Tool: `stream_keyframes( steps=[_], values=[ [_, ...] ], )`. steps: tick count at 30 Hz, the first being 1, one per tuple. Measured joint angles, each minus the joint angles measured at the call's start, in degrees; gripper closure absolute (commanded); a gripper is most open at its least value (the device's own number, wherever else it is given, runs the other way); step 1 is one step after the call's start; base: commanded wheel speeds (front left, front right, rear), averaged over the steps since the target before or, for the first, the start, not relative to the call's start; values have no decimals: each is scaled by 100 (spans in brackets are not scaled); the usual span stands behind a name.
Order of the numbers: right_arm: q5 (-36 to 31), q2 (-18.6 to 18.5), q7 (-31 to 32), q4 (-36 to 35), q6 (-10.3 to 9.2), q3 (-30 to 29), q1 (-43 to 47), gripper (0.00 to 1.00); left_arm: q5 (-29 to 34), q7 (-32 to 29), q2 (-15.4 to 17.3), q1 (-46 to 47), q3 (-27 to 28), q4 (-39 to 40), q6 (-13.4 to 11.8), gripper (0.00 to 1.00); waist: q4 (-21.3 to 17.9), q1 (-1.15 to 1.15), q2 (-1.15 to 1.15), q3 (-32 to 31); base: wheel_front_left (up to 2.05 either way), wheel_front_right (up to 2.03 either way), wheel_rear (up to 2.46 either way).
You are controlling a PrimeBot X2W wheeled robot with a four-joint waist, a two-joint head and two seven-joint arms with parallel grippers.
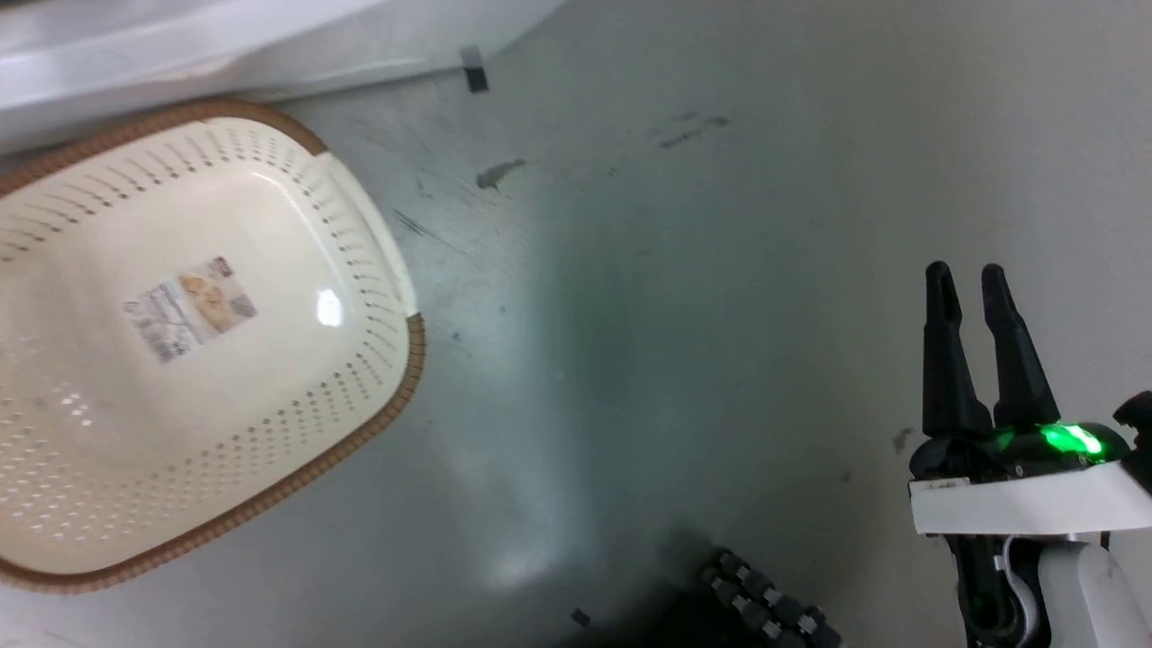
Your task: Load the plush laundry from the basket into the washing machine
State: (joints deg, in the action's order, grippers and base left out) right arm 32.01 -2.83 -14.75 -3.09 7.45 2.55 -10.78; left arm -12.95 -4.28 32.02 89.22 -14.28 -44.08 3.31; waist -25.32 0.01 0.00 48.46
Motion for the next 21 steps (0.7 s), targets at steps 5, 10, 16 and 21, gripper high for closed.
stream_keyframes(
  steps=[5,10,16,21],
  values=[
    [36,0,0,-23,0,38,-23,0,83,8,109,319,-127,-491,91,100,-109,0,0,168,0,0,0],
    [33,0,0,-23,-1,4,-32,0,83,265,83,439,-204,-825,143,100,-70,-1,0,125,0,0,0],
    [-104,0,0,-33,0,-233,-68,0,-40,808,-148,366,-179,-1235,136,0,81,-1,0,-119,0,0,0],
    [-399,-1,0,-44,-1,-459,-72,0,-419,1450,-428,-161,0,-1510,193,0,293,-1,0,-505,0,0,0]
  ],
)
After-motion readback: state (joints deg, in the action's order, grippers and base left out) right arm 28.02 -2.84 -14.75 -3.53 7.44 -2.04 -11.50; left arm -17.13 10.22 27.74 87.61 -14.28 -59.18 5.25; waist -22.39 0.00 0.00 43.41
